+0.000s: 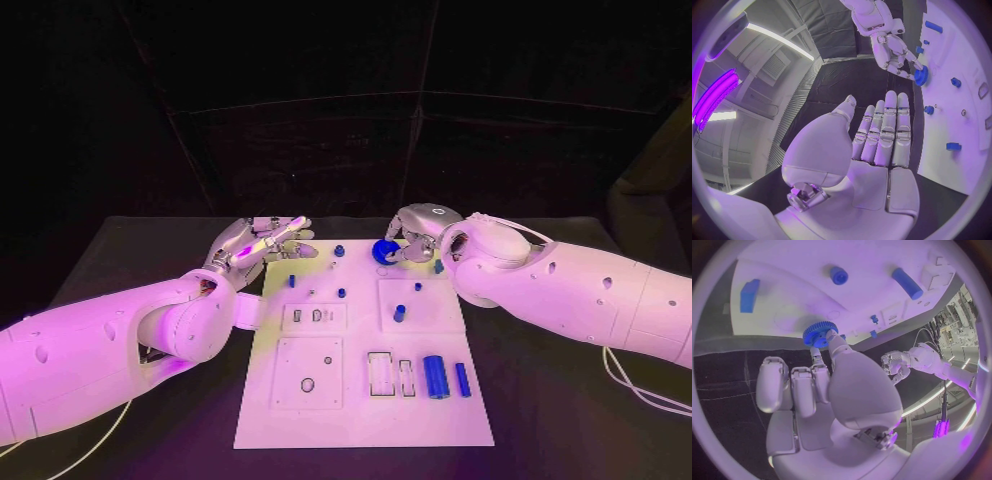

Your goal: Assemble the parts on the task board

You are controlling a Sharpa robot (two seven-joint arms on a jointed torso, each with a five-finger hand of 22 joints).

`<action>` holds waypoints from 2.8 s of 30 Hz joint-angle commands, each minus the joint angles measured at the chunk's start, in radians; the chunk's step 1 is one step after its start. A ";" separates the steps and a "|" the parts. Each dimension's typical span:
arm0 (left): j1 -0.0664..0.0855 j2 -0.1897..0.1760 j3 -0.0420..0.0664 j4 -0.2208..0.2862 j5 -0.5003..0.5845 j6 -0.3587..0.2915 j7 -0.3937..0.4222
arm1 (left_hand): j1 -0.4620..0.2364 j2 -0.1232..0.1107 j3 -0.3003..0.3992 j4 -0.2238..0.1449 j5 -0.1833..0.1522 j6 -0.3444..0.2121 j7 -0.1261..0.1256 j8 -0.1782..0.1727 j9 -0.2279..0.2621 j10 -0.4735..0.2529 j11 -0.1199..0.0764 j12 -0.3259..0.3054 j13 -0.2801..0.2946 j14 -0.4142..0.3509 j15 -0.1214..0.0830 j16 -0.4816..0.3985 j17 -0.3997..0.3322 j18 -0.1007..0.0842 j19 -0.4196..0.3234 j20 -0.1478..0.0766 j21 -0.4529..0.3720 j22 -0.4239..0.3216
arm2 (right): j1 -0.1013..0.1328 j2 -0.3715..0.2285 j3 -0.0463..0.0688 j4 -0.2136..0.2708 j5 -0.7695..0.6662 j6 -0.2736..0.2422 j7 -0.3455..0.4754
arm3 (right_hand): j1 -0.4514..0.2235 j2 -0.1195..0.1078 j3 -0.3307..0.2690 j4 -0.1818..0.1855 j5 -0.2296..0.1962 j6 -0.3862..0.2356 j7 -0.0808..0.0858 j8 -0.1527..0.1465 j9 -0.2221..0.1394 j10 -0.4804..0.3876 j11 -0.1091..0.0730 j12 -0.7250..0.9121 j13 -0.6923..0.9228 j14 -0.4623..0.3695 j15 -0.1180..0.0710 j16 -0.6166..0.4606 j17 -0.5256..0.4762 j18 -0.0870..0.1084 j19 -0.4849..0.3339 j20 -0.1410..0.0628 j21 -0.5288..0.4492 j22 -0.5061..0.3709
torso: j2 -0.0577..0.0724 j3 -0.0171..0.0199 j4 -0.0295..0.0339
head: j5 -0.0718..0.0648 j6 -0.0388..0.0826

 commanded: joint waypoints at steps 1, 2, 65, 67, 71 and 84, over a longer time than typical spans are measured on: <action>0.001 -0.001 0.001 0.001 -0.005 0.013 0.003 | -0.001 0.012 0.001 -0.005 -0.004 -0.006 0.002 -0.005 -0.001 -0.007 0.002 -0.005 -0.001 0.000 0.004 -0.007 0.002 0.013 -0.001 0.007 -0.006 -0.001 | 0.002 0.014 0.001 0.020 -0.050 -0.073 -0.002 | -0.015 -0.002 0.010 0.002 0.002 0.028 -0.018 -0.003 0.002 0.006 0.000 0.005 0.097 0.071 -0.009 0.004 0.091 -0.020 0.007 -0.002 0.008 0.004 | 0.000 0.0000 0.0005 | 0.003 0.001; 0.001 0.000 0.001 0.000 -0.005 0.013 0.004 | -0.001 0.012 0.001 -0.005 -0.004 -0.006 0.002 -0.005 -0.001 -0.007 0.002 -0.005 -0.001 0.000 0.004 -0.007 0.002 0.013 -0.001 0.007 -0.006 -0.001 | 0.002 0.020 0.001 0.023 -0.054 -0.076 -0.002 | -0.015 -0.002 0.010 0.002 0.002 0.028 -0.018 -0.003 0.002 0.006 0.000 0.005 0.097 0.071 -0.009 0.004 0.091 -0.020 0.007 -0.002 0.008 0.004 | 0.000 -0.0001 0.0007 | 0.004 0.000; 0.002 0.015 0.001 -0.023 -0.005 0.015 0.000 | -0.001 0.017 0.004 -0.007 -0.004 -0.008 0.003 -0.006 -0.001 -0.008 0.002 -0.005 -0.001 0.000 0.004 -0.009 0.004 0.014 0.000 0.007 -0.008 -0.002 | -0.033 0.226 -0.005 -0.131 -0.067 0.039 0.037 | -0.320 -0.082 -0.120 0.209 0.063 -0.058 0.017 -0.091 0.000 -0.017 0.035 -0.025 0.083 0.080 0.022 0.022 0.149 -0.024 0.011 0.027 0.019 0.025 | 0.001 0.0014 -0.0015 | 0.020 -0.014; 0.002 0.015 0.001 -0.023 -0.005 0.016 0.000 | -0.001 0.017 0.004 -0.007 -0.004 -0.008 0.003 -0.006 -0.001 -0.008 0.002 -0.005 -0.001 0.000 0.004 -0.009 0.004 0.014 0.000 0.007 -0.008 -0.002 | -0.033 0.227 -0.005 -0.134 -0.059 0.045 0.034 | -0.351 -0.065 -0.140 0.213 0.047 -0.063 0.019 -0.093 0.000 -0.017 0.036 -0.025 0.084 0.081 0.024 0.023 0.151 -0.024 0.011 0.028 0.019 0.026 | 0.001 0.0013 -0.0017 | 0.020 -0.014; 0.002 0.015 0.001 -0.024 -0.005 0.016 -0.001 | -0.001 0.017 0.004 -0.007 -0.004 -0.008 0.003 -0.006 -0.001 -0.008 0.002 -0.005 -0.001 0.000 0.004 -0.009 0.004 0.014 0.000 0.007 -0.008 -0.002 | -0.033 0.226 -0.005 -0.137 -0.046 0.055 0.030 | -0.368 -0.051 -0.154 0.213 0.041 -0.066 0.020 -0.093 0.000 -0.016 0.038 -0.024 0.085 0.081 0.025 0.023 0.154 -0.024 0.012 0.030 0.020 0.028 | 0.001 0.0014 -0.0009 | 0.019 -0.014; 0.002 0.011 0.001 -0.025 -0.005 0.016 0.000 | -0.001 0.017 0.004 -0.007 -0.004 -0.008 0.003 -0.006 -0.001 -0.008 0.002 -0.005 -0.001 0.000 0.004 -0.009 0.004 0.014 0.000 0.007 -0.008 -0.002 | -0.033 0.196 -0.005 -0.115 -0.035 -0.047 0.043 | -0.328 -0.027 -0.180 0.202 0.094 -0.063 0.020 -0.091 0.001 -0.009 0.038 -0.015 0.097 0.083 0.026 0.027 0.164 -0.026 0.018 0.031 0.027 0.042 | 0.000 0.0019 -0.0034 | 0.017 -0.012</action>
